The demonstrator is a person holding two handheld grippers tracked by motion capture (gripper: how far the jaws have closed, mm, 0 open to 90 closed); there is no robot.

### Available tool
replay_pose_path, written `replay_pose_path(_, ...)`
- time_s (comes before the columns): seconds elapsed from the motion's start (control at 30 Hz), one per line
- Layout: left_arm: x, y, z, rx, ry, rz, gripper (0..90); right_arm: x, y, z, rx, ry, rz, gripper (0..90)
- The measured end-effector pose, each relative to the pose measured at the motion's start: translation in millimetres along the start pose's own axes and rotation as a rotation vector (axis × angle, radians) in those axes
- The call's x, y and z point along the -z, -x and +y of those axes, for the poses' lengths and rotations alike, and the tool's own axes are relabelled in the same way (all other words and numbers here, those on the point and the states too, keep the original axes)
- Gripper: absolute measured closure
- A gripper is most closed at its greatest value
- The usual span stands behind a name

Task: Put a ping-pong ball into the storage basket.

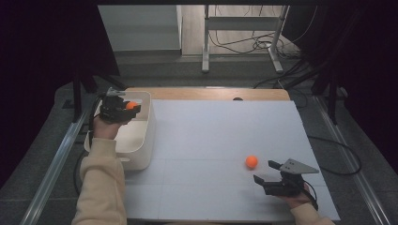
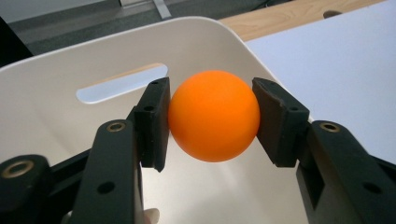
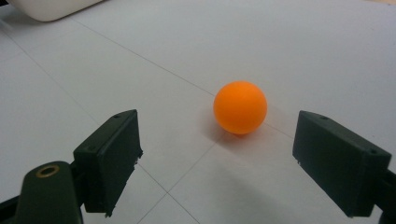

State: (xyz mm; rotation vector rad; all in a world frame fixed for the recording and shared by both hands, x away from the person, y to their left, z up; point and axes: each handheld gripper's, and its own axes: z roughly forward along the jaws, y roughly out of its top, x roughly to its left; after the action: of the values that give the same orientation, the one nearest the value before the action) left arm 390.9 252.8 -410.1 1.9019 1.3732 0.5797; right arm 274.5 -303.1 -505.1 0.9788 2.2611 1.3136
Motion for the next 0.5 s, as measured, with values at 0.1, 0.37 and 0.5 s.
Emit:
replay_pose_path(0.1,-1.9,-0.2,-0.4,-0.002,-0.012,-0.003,49.6,0.0,0.0,0.0,0.0,0.0,0.0,15.5)
replay_pose_path(0.37,-3.1,0.5,-0.6,-0.007,-0.02,-0.001,49.6,-0.1,0.0,0.0,0.0,0.0,-0.001,15.6)
replay_pose_path(0.5,-3.2,0.0,-0.8,-0.005,-0.019,-0.002,49.5,-0.1,0.0,0.0,0.001,-0.001,-0.001,15.6)
